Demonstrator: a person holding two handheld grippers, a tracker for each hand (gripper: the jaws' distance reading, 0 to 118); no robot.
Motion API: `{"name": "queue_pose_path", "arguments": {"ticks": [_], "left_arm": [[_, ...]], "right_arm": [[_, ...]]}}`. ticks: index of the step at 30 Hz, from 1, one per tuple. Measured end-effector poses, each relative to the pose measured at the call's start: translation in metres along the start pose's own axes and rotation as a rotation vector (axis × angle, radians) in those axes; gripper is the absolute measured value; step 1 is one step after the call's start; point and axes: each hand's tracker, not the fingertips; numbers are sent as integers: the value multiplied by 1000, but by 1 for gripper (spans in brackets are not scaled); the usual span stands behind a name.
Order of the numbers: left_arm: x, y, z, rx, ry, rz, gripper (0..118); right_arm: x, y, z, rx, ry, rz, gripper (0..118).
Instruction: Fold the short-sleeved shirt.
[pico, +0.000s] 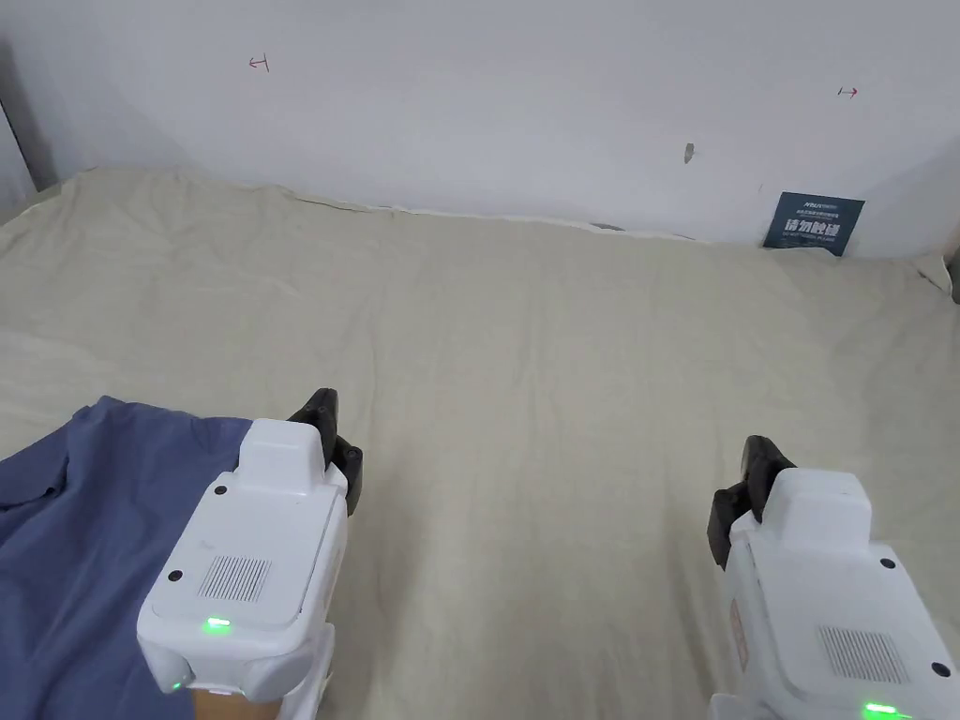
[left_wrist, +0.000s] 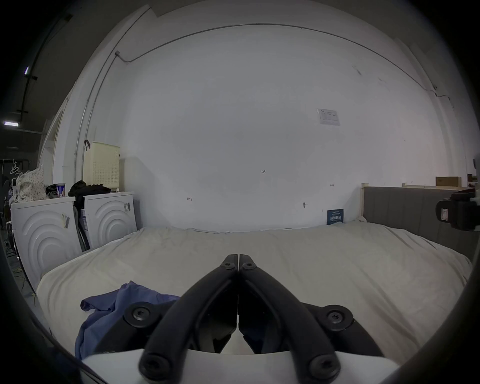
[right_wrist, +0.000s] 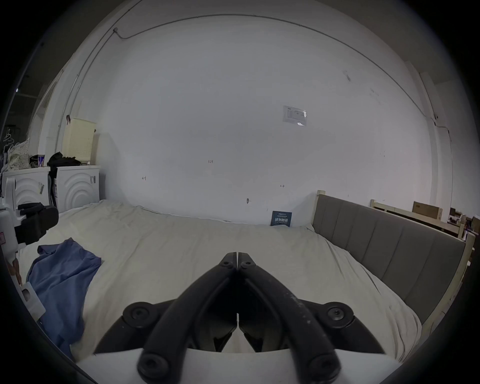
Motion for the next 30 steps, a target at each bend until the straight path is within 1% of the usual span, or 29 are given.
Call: {"name": "queue_pose_path", "arguments": {"ticks": [2, 3, 5, 9, 16, 19, 22, 24, 27, 30], "left_arm": [[-11, -1, 3, -2, 29, 2, 0], [-20, -2, 5, -1, 47, 6, 0], [-40, -3, 8, -10, 100, 12, 0], [-97, -5, 23, -26, 234, 26, 0], [-201, -11, 72, -62, 471, -16, 0], [-233, -13, 91, -86, 532, -21, 0], [-251, -15, 103, -109, 566, -23, 0], [-256, -16, 106, -124, 569, -17, 0], [-260, -19, 98, -162, 553, 7, 0], [-254, -22, 81, -234, 480, 29, 0]], "right_arm": [[-6, 3, -6, 0, 25, 0, 1], [-11, 5, -8, -2, 56, -11, 1], [-24, 9, -12, 5, 83, -15, 1], [-70, 19, -24, 28, 203, -11, 1], [-172, 32, -33, 47, 443, -6, 1], [-206, 33, -31, 51, 511, -1, 1], [-228, 33, -28, 48, 557, 4, 1], [-236, 34, -30, 46, 575, 7, 1], [-239, 34, -30, 44, 582, 12, 1], [-233, 33, -33, 43, 573, 15, 1]]}}
